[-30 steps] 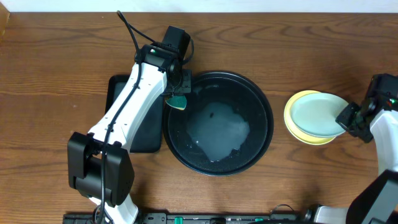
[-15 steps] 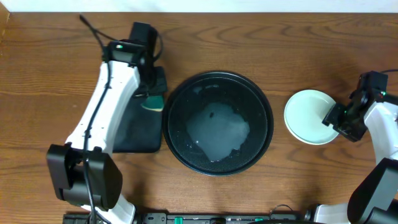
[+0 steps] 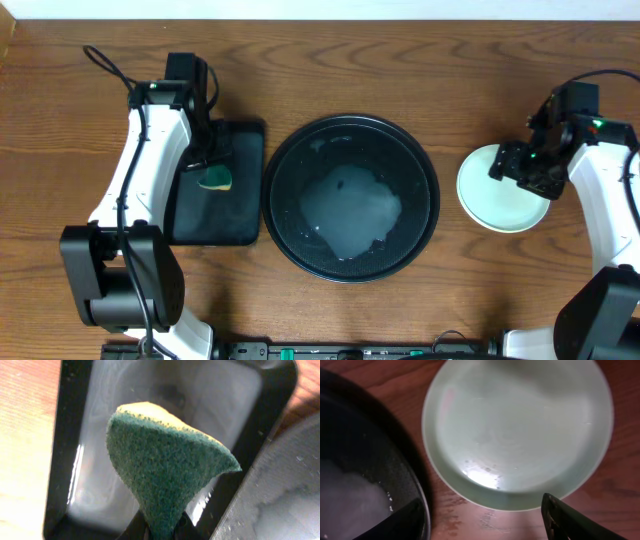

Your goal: Clean dirty plates on tray and stack at the side

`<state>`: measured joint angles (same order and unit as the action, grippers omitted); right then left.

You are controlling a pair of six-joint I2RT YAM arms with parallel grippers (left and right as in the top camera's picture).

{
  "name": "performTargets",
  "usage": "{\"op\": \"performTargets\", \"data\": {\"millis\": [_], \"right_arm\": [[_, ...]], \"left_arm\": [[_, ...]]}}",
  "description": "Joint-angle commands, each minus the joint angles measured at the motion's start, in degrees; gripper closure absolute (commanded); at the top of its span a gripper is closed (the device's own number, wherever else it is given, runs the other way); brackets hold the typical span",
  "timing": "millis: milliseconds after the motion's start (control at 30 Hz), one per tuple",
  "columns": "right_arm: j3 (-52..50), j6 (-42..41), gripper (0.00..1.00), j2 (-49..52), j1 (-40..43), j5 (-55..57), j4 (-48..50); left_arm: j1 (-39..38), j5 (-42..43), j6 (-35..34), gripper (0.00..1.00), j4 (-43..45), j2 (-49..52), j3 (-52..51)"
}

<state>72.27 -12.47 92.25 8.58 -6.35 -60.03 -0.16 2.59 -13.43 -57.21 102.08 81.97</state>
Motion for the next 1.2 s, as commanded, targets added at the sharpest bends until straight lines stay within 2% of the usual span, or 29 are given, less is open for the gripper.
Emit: {"op": "performTargets", "data": {"millis": [0,233,300,500,767,867,900,933,1067,1133,1167], "right_arm": [[0.81,0.98,0.27,-0.26,-1.49,-0.79,0.2],[0.81,0.98,0.27,-0.26,-1.62,-0.81,-0.09],[0.81,0.96,0.26,-0.26,-1.62,-0.81,-0.46],[0.85,0.26,0.26,-0.57,-1.62,-0.81,-0.61],[2.12,0.31,0.28,-6.29,-1.62,-0.79,-1.05],[3.5,0.31,0.28,-11.04,-1.62,-0.79,-1.97],[4.02,0.28,0.28,-12.66,-1.62,-0.83,-2.45],[4.72,0.28,0.27,-14.8,-1.62,-1.03,-3.06],[6.84,0.31,0.18,-22.56,-1.62,-1.27,-3.87],[7.17,0.31,0.03,-27.47,-1.6,-1.27,-3.8],[7.17,0.31,0.01,-29.31,-1.6,-1.25,-3.78]], "left_arm": [[-0.04,-0.48,0.85,0.89,2.84,1.16,-3.93],[-0.07,-0.79,0.9,0.59,4.66,1.16,-6.56],[-0.07,-0.74,0.9,0.53,4.87,1.16,-6.54],[-0.07,-0.04,0.87,0.49,3.65,0.85,-4.57],[-0.07,1.29,0.22,0.48,-7.52,-5.29,7.54],[-0.07,1.27,-2.43,0.39,-8.63,-9.88,7.85],[-0.07,1.27,-2.36,0.28,-8.79,-11.1,7.82],[-0.07,1.25,-2.34,0.26,-8.7,-12.33,7.82],[-0.07,1.25,-2.34,0.26,-8.24,-14.93,7.82],[-0.07,1.22,-2.34,0.25,-8.31,-15.15,7.82],[-0.07,1.25,-2.34,0.25,-8.33,-15.13,7.82]]}}
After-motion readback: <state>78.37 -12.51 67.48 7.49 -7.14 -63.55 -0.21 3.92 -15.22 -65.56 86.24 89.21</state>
